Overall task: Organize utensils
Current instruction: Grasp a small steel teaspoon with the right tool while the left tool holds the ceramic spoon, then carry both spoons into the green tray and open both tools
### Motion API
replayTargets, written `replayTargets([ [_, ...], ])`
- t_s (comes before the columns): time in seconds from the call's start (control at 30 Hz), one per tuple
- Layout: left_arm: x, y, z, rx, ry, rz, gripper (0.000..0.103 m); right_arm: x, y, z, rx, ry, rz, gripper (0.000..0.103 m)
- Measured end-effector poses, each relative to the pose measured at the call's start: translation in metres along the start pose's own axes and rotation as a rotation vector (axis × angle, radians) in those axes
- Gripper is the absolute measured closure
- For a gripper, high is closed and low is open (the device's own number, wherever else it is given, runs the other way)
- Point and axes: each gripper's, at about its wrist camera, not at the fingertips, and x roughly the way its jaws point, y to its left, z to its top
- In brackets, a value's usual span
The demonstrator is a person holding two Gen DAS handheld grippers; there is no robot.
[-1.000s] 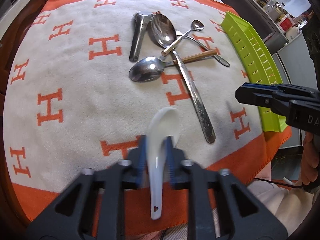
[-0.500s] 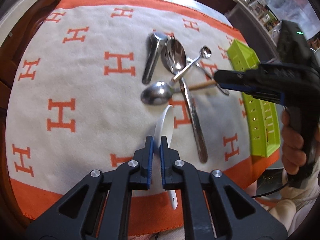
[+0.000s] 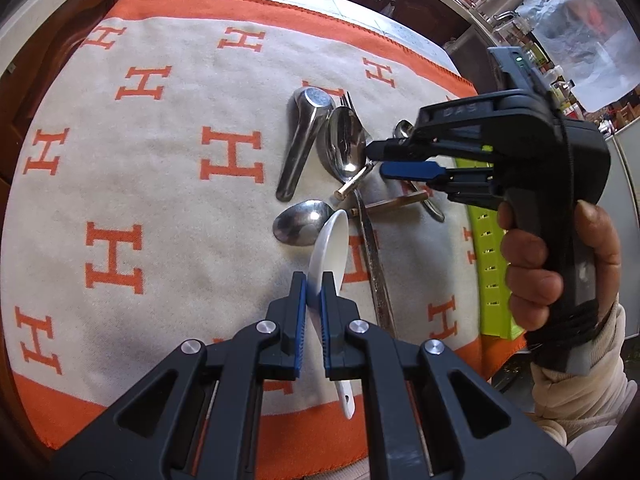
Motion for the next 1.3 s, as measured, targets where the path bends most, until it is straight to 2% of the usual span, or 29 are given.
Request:
replayTargets([
  [0.13, 0.001, 0.003, 0.001, -0.015, -0.002, -0.013, 0.099, 0.009, 0.01, 0.001, 0.007, -0.026, -0.085, 0.088],
  [0.27, 0.0, 0.005, -0.001, -0.018, 0.0, -0.012, 0.099, 0.011, 0.015, 0.0, -0.018, -0.056, -0.12, 0.094],
  [0.5, -0.009, -0.002, -0.001, -0.003, -0.022, -0.009, 0.099, -0.006, 0.0, -0.005, -0.028, -0.076, -0.065, 0.101],
  [0.77, -0.015, -0.027, 0.003, 0.03, -0.024, -0.019, 0.099, -0.036, -0.019, -0.021, -0.028, -0.083, 0.013, 0.101],
  [0.87, -0.02, -0.046, 0.008, 0.058, -0.029, -0.033, 0.099, -0.058, -0.025, -0.03, -0.041, -0.105, 0.055, 0.101],
  [1.03, -0.025, -0.096, 0.025, 0.131, -0.038, -0.081, 0.099, -0.107, -0.041, -0.046, -0.108, -0.179, 0.064, 0.101],
  [1.17, -0.017, -0.146, 0.036, 0.197, -0.03, -0.108, 0.099, -0.141, -0.061, -0.054, -0.168, -0.248, -0.002, 0.101],
  [1.3, 0.0, -0.193, 0.045, 0.242, -0.02, -0.124, 0.099, -0.165, -0.09, -0.055, -0.166, -0.312, -0.084, 0.101],
])
